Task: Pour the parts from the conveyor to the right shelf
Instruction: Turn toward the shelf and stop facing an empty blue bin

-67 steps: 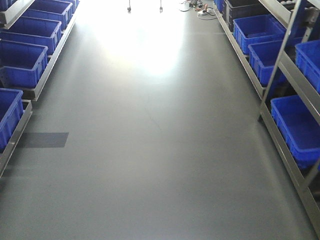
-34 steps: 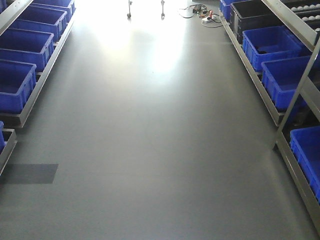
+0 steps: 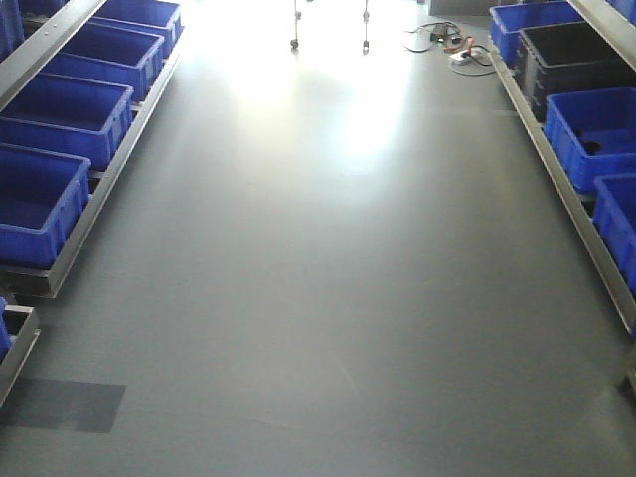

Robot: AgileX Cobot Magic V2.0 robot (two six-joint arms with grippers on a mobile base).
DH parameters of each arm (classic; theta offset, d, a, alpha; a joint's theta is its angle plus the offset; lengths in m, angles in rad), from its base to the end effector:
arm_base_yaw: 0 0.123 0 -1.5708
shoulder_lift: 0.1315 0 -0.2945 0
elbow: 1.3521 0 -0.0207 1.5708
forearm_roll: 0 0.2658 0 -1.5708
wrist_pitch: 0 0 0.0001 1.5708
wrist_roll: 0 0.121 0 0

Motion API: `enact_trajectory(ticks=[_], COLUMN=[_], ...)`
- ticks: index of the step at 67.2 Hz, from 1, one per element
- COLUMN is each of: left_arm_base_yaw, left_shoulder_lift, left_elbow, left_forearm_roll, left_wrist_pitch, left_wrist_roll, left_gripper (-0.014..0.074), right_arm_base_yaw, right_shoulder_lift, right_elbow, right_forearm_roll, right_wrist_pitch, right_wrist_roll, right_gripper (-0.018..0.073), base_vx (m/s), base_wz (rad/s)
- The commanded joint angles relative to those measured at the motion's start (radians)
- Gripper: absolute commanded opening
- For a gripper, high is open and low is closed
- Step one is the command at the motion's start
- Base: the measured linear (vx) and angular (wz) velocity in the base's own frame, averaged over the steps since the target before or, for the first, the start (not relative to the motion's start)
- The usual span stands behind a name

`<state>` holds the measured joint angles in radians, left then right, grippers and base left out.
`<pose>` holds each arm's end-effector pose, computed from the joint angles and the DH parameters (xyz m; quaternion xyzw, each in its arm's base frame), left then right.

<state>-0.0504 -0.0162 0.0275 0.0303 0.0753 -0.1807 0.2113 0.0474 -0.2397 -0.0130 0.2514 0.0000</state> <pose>0.0918 -0.0044 0.1977 -0.0362 0.7060 -0.0701 0.7038 0.0792 0.0166 0.2719 -0.0767 0.6929 0.0700 0.7136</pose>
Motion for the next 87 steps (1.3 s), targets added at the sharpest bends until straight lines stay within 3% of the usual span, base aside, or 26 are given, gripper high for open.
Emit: enact_trajectory(ticks=[1, 41, 87], left_arm_base_yaw=[-0.003, -0.003, -0.003], left_shoulder_lift=[-0.007, -0.007, -0.007], left_elbow=[0.022, 0.022, 0.022], left_forearm_roll=[-0.009, -0.009, -0.009], left_wrist_pitch=[-0.075, -0.075, -0.075], left_wrist_roll=[-0.004, -0.004, -0.004], left_gripper=[-0.0006, -0.0006, -0.0006], right_arm_base_yaw=[0.0, 0.0, 0.0], right_shoulder_lift=[0.014, 0.014, 0.014], right_elbow=[-0.028, -0.028, -0.028], right_forearm_roll=[-0.002, -0.002, -0.002], right_wrist_pitch=[-0.083, -0.083, -0.083], right_wrist_roll=[-0.009, -0.009, -0.009], right_gripper=[-0.0004, -0.0004, -0.0004], base_vx=[0.48, 0.38, 0.18], base_wz=[0.43, 0.78, 0.85])
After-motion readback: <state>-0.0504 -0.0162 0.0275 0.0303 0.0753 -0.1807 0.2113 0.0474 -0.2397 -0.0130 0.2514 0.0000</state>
